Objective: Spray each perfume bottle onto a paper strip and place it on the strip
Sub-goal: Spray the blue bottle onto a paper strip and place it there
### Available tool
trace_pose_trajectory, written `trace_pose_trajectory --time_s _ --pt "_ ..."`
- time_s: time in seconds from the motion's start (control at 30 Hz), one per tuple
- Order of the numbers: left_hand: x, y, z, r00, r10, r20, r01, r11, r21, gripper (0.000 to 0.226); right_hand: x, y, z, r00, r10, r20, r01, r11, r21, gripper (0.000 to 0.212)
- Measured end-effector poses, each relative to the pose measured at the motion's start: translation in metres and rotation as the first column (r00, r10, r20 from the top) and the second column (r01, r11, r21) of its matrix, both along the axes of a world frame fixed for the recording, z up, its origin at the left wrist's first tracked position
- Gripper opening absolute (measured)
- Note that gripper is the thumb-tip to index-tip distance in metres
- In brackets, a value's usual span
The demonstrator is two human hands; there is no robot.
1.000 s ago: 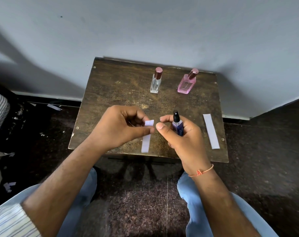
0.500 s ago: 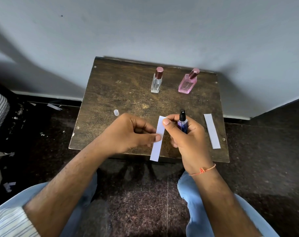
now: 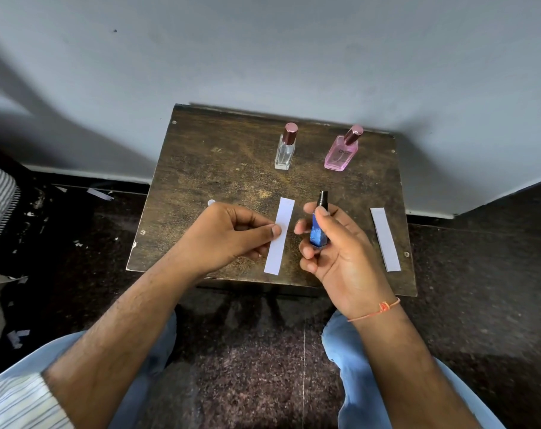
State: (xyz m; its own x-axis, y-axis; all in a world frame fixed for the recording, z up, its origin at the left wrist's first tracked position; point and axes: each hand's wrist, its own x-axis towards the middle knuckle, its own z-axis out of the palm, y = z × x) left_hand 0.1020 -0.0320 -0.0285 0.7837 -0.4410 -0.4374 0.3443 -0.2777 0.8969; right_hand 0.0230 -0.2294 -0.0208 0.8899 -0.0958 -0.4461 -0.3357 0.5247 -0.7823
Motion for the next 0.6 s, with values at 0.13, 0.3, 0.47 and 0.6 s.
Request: trace_pose_trajectory --time_s 0.13,0.3,0.47,0.6 --pt "0.000 -0.001 0.000 1.000 0.007 0.020 -0.007 1.000 -0.007 0.015 0.001 0.002 -0.001 1.000 -0.025 -0.012 0.021 0.973 -0.230 0.032" --pt "-0.003 -0.004 -0.003 0.998 0.019 0.065 -0.019 1.000 0.002 0.012 0.000 0.009 -0.003 0.999 -0.022 -0.044 -0.013 0.747 -0.665 0.066" --pt "-0.007 -0.007 -0.006 0.997 -0.015 0.080 0.016 1.000 -0.008 0.010 -0.004 0.012 0.002 0.988 -0.107 0.110 0.151 0.554 -0.818 0.053" --pt "-0.009 -0.010 -0.006 0.997 -0.036 0.073 0.039 0.998 -0.041 0.010 -0.004 0.013 -0.001 0.967 -0.132 0.216 0.253 0.529 -0.810 0.038"
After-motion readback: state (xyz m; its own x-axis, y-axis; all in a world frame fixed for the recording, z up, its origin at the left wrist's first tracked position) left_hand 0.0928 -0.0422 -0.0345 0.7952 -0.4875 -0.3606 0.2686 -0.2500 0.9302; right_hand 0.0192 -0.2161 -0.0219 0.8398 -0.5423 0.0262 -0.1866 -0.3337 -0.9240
